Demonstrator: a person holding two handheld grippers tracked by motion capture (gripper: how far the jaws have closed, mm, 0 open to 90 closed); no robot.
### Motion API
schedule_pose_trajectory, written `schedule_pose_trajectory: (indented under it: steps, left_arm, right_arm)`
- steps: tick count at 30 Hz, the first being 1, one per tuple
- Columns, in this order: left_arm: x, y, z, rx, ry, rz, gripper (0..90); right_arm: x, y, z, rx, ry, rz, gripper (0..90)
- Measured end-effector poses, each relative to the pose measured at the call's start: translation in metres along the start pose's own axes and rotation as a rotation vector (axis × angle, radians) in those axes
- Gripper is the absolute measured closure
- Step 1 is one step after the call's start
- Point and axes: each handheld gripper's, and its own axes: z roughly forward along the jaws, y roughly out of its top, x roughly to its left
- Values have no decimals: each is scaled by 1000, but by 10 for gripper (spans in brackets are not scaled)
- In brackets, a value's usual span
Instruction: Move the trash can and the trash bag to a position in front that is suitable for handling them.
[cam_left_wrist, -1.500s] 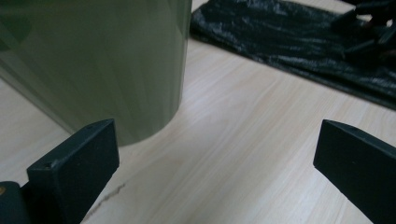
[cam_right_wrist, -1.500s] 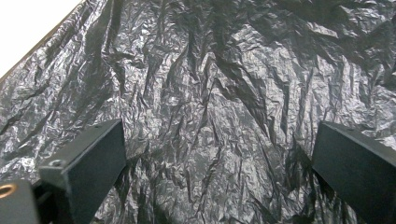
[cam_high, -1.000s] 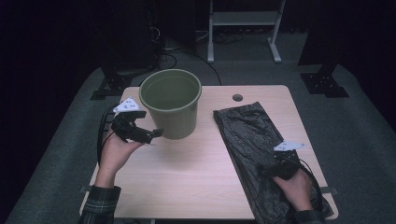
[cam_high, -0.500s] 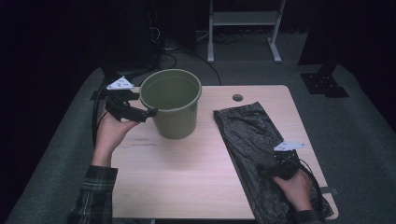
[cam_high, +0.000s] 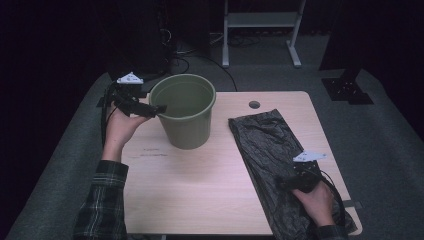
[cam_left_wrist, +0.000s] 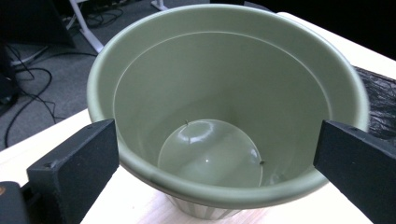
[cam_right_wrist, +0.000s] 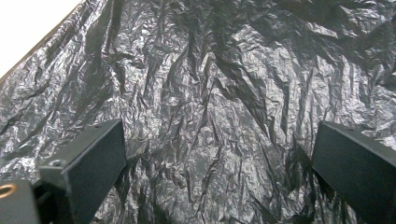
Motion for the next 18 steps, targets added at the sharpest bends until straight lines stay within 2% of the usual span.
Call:
schedule_pose_trajectory:
  steps: [8, 10, 12, 15, 18]
  left_arm:
    - [14, -4, 12, 9, -2, -29, 0]
    - [18, -6, 16, 29, 10, -35, 0]
    - [21, -7, 19, 35, -8, -45, 0]
    - [21, -9, 26, 65, -4, -42, 0]
    - [21, -9, 28, 73, -6, -35, 0]
  right_arm:
    - [0, 0, 0, 0, 0, -1, 23]
    - [0, 0, 0, 0, 1, -1, 23]
    - [0, 0, 0, 1, 3, -2, 22]
    - [0, 0, 0, 1, 4, -3, 23]
    - [0, 0, 0, 1, 5, -4, 23]
